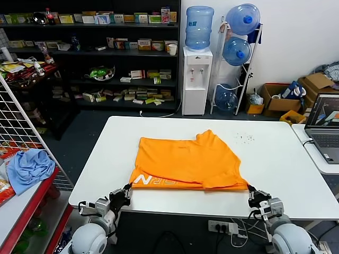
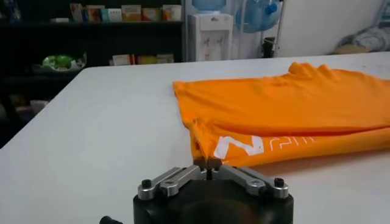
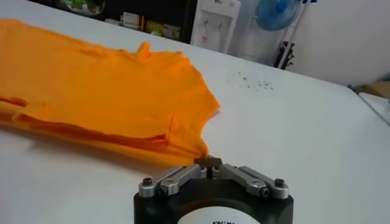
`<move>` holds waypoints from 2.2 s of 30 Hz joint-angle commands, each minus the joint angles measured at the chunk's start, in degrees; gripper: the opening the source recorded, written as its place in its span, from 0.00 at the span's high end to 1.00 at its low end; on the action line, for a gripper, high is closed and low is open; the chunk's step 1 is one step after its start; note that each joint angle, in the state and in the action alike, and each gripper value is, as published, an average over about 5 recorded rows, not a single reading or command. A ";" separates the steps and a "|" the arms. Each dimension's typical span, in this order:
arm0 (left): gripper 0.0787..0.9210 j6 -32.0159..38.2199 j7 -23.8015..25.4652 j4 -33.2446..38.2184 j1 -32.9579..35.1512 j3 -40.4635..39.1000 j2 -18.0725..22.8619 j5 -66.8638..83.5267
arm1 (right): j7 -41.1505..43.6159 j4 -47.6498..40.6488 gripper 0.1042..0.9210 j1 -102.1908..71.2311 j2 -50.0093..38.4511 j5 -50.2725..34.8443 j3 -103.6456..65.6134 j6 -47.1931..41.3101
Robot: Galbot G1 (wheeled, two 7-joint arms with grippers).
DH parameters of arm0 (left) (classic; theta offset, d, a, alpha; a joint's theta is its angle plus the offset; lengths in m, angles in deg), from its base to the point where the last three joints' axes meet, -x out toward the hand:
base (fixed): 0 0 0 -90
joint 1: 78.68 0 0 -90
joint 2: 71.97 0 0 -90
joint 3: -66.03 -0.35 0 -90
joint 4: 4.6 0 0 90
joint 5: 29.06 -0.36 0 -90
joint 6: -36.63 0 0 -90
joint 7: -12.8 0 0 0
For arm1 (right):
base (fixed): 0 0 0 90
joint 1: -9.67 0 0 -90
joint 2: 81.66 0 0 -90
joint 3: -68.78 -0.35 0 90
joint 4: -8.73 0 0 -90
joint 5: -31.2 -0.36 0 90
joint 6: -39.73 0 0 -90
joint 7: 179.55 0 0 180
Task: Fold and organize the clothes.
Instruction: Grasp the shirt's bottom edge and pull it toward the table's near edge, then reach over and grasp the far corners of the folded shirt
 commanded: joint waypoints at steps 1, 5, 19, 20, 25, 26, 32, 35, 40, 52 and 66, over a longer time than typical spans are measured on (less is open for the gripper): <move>0.98 -1.75 -1.00 9.78 11.22 1.07 -4.59 0.82 | -0.99 6.92 0.98 -10.37 -1.11 -0.36 -3.40 -0.74; 0.97 -3.44 -1.14 11.06 12.27 1.76 -4.50 0.54 | -1.13 8.66 0.95 -12.37 -0.97 -0.63 -4.44 -1.60; 0.53 -9.16 -2.25 13.10 2.75 3.00 -5.66 5.51 | -3.23 12.48 0.47 -3.64 -5.39 -11.73 -6.33 -2.99; 0.50 -9.21 -2.14 12.60 1.57 2.71 -5.76 5.86 | -3.28 11.67 0.44 -1.60 -5.85 -12.91 -5.90 -2.91; 0.32 -9.40 -1.68 7.34 -7.08 -0.43 -4.78 6.31 | -2.50 3.32 0.26 11.63 -6.52 -16.89 -0.81 -2.85; 0.29 -9.67 -1.56 6.46 -8.76 -0.93 -4.70 6.86 | -2.42 1.34 0.23 14.26 -6.37 -17.50 0.25 -3.03; 0.13 -9.77 -1.50 0.65 -17.78 -4.60 -4.17 9.74 | -1.28 -6.37 0.12 25.24 -5.80 -19.43 5.78 -4.46; 0.12 -9.53 -1.63 -5.55 -23.53 -7.71 -1.41 10.05 | 1.30 -12.86 0.12 32.07 -4.24 -18.29 9.62 -5.05; 0.12 -9.37 -1.02 -16.34 -32.89 -13.44 3.16 10.71 | 7.63 -26.69 0.12 46.10 0.77 -16.78 15.80 -8.95; 0.12 -7.66 0.45 -37.83 -45.01 -17.56 11.97 9.88 | 14.18 -49.15 0.12 57.54 12.76 -8.93 17.61 -10.35; 0.12 -7.46 2.00 -46.71 -46.07 -15.99 16.13 4.44 | 21.39 -58.74 0.24 58.57 19.58 0.49 15.18 -4.49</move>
